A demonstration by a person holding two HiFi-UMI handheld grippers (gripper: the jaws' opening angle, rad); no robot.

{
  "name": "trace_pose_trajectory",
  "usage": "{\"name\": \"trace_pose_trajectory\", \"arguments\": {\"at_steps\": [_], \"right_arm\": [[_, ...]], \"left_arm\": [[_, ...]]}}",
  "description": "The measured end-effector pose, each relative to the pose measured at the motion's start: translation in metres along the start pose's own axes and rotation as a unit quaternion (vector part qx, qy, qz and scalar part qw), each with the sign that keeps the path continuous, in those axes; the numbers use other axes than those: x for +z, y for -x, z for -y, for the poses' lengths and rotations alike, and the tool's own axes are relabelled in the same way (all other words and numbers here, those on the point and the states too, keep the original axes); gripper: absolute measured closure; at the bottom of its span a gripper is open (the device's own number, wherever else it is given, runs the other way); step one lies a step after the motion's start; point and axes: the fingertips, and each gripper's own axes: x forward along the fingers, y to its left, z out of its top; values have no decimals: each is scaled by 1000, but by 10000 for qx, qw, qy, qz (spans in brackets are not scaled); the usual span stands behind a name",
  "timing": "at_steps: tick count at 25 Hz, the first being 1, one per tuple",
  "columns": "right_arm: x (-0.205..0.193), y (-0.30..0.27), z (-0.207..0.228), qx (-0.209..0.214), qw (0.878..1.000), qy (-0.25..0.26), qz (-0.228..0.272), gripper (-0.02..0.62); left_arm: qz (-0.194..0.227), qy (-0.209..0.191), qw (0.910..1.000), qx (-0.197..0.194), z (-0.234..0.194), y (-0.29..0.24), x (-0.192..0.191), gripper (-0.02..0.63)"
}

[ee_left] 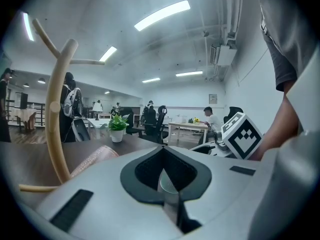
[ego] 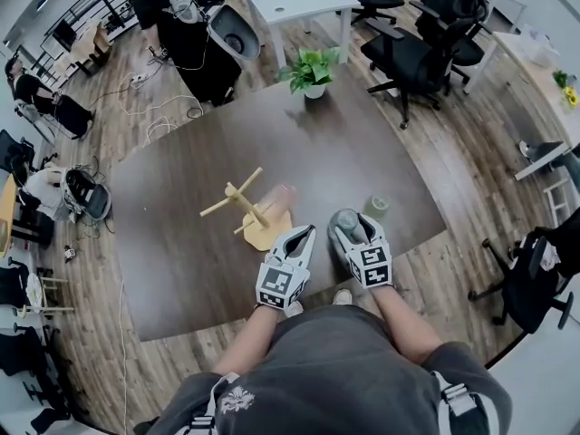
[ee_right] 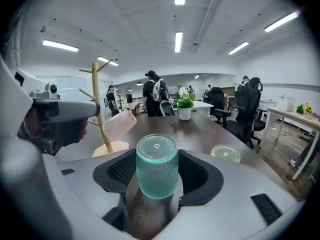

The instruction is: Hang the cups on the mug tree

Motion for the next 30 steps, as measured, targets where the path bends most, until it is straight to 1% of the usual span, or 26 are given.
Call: {"name": "trace_pose_trajectory", "arguments": {"at_steps": [5,10,17,25,27,30], "right_arm": [[35,20,-7,156,9983,-366,415,314],[73,39,-13,400,9908,-918,908,314],[137,47,-33,945,9709,-1601,1509,314],[190,43,-58,1522,9487,-2077,1837,314],[204,43,-63,1676,9419,-2192,1913,314],[226,42,-69,1883,9335,-2261,2047,314]], "left_arm": [[160,54,9999,-16,2,18,5,601],[239,55,9997,63,6,33,4,601],[250,23,9991,334,-5,61,3,601],[347,167,9963,769,-21,99,5,601],[396,189,9949,907,-28,109,7,601],[506,243,9909,1223,-48,125,13,601]]}}
